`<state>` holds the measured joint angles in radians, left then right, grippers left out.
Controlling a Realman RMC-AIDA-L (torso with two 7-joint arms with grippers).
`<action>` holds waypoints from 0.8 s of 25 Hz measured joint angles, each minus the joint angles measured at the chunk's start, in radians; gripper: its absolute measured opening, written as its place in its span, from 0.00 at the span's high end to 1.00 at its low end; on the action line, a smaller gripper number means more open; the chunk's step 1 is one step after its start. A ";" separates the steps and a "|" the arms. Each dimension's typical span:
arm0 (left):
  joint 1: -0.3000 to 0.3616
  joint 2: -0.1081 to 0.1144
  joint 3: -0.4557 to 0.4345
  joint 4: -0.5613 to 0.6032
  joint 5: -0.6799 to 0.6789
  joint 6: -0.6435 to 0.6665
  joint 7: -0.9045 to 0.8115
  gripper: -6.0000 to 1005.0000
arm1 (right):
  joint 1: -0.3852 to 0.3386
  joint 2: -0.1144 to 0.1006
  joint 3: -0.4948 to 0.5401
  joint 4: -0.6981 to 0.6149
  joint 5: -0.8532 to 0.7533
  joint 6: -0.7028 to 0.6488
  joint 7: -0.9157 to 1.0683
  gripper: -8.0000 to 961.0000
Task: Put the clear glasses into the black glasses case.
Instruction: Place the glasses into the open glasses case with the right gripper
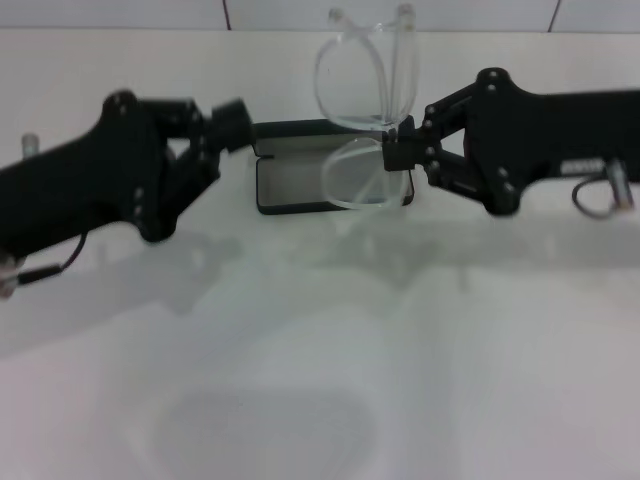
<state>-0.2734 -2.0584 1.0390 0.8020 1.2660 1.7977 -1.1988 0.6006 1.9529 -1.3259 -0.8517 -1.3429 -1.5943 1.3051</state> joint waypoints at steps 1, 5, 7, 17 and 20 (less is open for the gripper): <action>0.011 0.004 0.000 0.011 0.020 0.000 -0.019 0.93 | 0.018 -0.013 0.000 -0.046 -0.061 0.046 0.098 0.95; 0.047 0.016 -0.002 0.041 0.071 0.001 -0.065 0.92 | 0.155 -0.059 0.007 -0.160 -0.385 0.146 0.440 0.95; 0.057 0.017 -0.002 0.045 0.082 0.002 -0.071 0.92 | 0.277 -0.064 0.024 -0.160 -0.566 0.133 0.562 0.95; 0.064 0.014 -0.002 0.061 0.159 0.009 -0.075 0.91 | 0.634 0.066 -0.014 0.027 -1.143 0.070 0.642 0.95; 0.070 0.014 -0.003 0.062 0.165 0.010 -0.078 0.91 | 0.655 0.076 -0.145 0.042 -1.149 0.107 0.660 0.95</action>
<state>-0.2033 -2.0448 1.0364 0.8641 1.4311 1.8076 -1.2768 1.2556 2.0284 -1.4705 -0.8094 -2.4916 -1.4870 1.9654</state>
